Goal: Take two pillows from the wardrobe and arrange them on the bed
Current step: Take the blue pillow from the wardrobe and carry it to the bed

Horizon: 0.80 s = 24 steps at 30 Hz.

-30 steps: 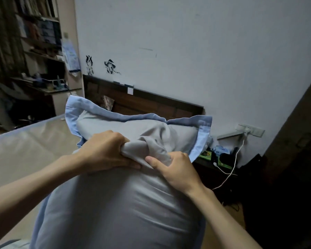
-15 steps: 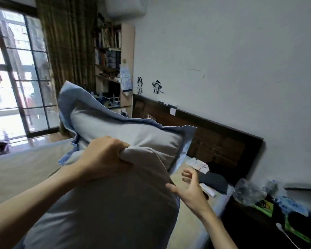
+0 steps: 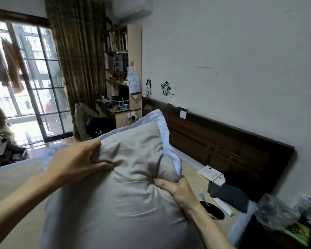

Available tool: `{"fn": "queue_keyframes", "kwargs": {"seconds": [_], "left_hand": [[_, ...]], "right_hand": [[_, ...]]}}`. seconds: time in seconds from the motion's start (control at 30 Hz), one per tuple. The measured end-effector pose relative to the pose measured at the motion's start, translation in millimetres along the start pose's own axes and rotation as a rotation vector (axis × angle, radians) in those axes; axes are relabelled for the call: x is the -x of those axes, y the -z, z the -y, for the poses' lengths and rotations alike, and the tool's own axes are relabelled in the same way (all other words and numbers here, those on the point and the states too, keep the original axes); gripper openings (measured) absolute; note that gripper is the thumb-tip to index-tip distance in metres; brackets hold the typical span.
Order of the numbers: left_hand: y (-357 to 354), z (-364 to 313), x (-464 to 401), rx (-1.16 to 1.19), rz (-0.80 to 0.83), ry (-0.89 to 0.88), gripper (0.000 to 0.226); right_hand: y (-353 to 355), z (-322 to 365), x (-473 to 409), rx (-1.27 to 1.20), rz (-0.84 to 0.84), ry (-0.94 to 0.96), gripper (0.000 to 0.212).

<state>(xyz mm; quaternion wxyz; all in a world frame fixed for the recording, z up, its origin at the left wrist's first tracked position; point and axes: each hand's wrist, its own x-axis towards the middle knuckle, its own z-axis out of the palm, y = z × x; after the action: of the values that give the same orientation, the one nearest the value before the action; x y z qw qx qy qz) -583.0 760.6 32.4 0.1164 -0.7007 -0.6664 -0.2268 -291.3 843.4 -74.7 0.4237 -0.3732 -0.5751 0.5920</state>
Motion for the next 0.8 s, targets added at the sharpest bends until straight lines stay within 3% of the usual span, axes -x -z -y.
{"fn": "queue_keyframes", "kwargs": {"seconds": [0.1,0.2,0.23,0.3,0.37,0.43,0.5,0.6,0.7,0.8], "left_hand": [[-11,-16,-60,0.047,0.137,-0.152,0.087],[-40,-35,-123,0.012,0.497,-0.417,0.132],[-58,-34,-137,-0.011,0.625,-0.469,0.134],[-107,-21,-153,0.049,0.750,-0.524,0.114],[-153,-6,-164,0.279,0.673,-0.544,0.088],[-189,5,-177,0.519,0.595,-0.543,0.062],[-211,15,-194,0.659,0.630,-0.567,0.044],[-226,33,-231,0.632,0.631,-0.582,0.043],[-233,43,-271,0.495,0.484,-0.633,0.045],[-227,43,-300,0.416,0.390,-0.724,0.056]], "right_hand": [[-5,30,-23,0.188,0.102,0.115,0.026],[-17,46,-47,0.546,0.241,0.177,0.028],[-16,46,-56,0.658,0.270,0.177,0.032],[-8,46,-76,0.893,0.252,0.144,0.052],[2,48,-103,1.103,0.204,0.100,0.065],[3,52,-137,1.241,0.184,0.097,0.055],[1,55,-169,1.329,0.208,0.076,0.050],[5,56,-213,1.419,0.220,0.035,0.053],[16,56,-248,1.546,0.125,0.001,0.071],[27,58,-273,1.543,0.162,-0.124,0.079]]}}
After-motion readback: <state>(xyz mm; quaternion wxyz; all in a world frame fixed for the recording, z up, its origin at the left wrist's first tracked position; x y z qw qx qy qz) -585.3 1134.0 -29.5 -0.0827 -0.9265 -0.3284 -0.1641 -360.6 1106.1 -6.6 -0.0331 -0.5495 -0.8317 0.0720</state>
